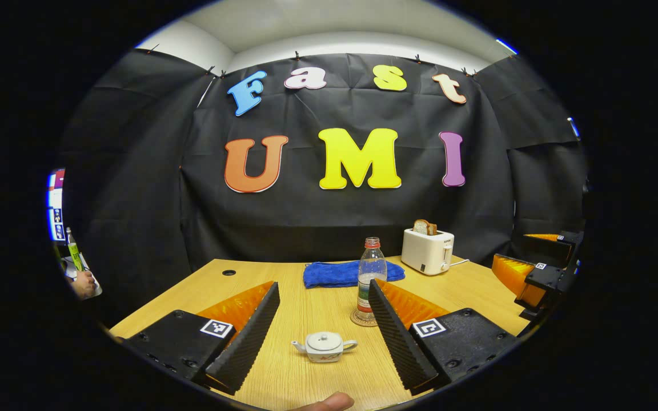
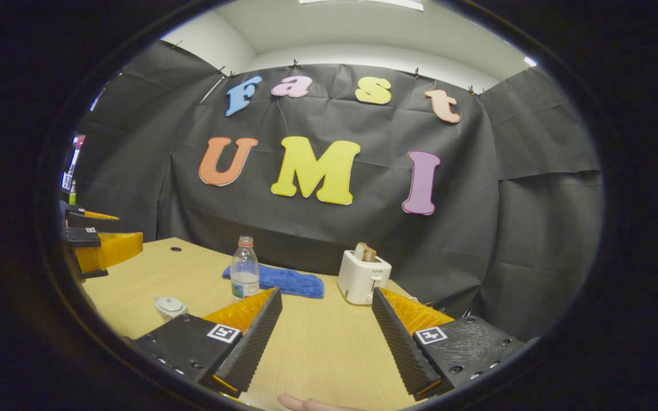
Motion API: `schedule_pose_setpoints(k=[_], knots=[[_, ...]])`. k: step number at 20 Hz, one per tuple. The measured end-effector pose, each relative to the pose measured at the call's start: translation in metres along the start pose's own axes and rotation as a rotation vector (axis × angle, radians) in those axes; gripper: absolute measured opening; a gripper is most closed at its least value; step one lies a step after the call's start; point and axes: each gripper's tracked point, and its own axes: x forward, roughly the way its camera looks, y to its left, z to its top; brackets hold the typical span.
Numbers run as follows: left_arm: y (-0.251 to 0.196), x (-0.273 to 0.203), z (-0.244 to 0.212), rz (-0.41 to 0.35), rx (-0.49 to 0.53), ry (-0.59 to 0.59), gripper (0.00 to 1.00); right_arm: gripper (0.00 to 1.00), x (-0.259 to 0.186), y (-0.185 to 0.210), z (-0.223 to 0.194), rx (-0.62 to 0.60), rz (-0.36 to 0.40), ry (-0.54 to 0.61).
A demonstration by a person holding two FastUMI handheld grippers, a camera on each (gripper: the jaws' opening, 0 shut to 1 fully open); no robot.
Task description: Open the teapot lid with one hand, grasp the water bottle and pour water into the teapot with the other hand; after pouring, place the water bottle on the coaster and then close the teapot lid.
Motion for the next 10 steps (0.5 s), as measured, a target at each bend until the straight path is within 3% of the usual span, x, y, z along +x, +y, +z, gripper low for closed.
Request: schedule_pose_setpoints(k=[10], knots=[[-0.0057,0.0019,0.0035,0.012,0.017,-0.033,0.98,0.95,0.0016,-0.0012,0.0002,0.006,0.013,0.003]])
